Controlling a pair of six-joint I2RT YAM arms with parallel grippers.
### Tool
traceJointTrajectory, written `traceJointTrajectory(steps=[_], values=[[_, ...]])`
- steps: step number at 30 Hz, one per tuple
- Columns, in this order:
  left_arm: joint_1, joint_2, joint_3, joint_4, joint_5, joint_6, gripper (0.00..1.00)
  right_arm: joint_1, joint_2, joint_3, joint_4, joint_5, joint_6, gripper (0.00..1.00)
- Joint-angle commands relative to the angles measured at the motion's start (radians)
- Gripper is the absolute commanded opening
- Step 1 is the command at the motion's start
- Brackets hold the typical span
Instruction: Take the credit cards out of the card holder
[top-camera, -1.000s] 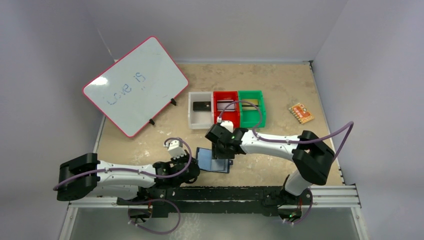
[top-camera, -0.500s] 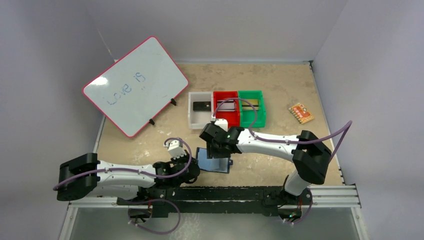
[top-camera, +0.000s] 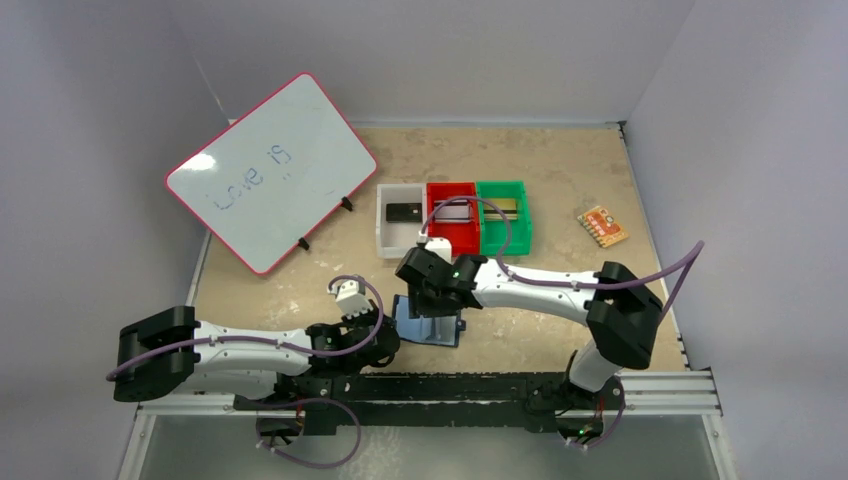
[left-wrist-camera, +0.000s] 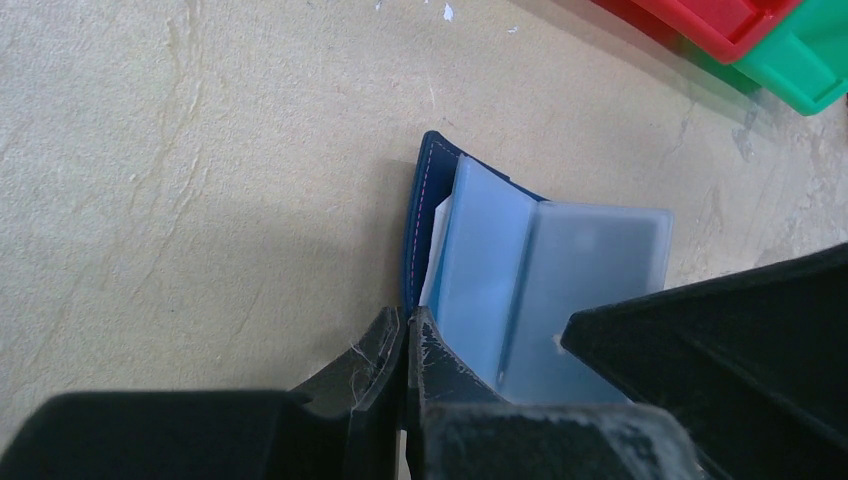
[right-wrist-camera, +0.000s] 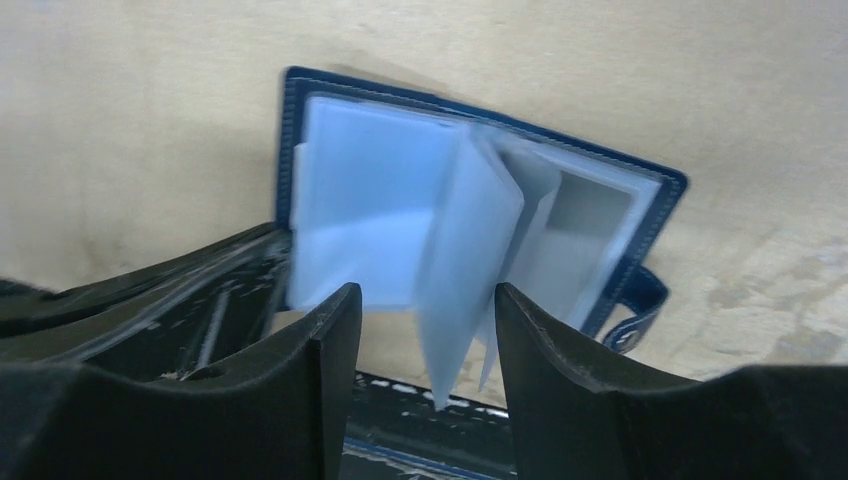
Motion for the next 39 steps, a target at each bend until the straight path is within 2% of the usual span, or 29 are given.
traceJointTrajectory(steps=[1,15,21,26,35,39], values=[[-0.008,-0.003,0.015,0.017,-0.019,-0.015,0.00,0.008,-0.076,-0.021,0.123,-0.082,0.001,0.55],[-0.008,-0.001,0.019,0.024,-0.015,-0.010,0.00,0.008,-0.020,-0.014,-0.048,0.044,0.079,0.56],[-0.008,0.001,0.024,0.023,-0.015,-0.004,0.00,0.008,-0.084,-0.056,0.015,-0.008,0.052,0.56],[-0.008,0.007,0.026,0.029,-0.015,-0.004,0.00,0.008,-0.059,-0.005,-0.050,0.057,0.059,0.57],[-0.009,0.012,0.027,0.029,-0.014,-0.004,0.00,0.009,-0.010,0.041,-0.117,0.087,0.061,0.57],[-0.008,0.011,0.027,0.030,-0.015,-0.002,0.00,0.016,-0.031,0.045,-0.074,0.060,0.018,0.57]])
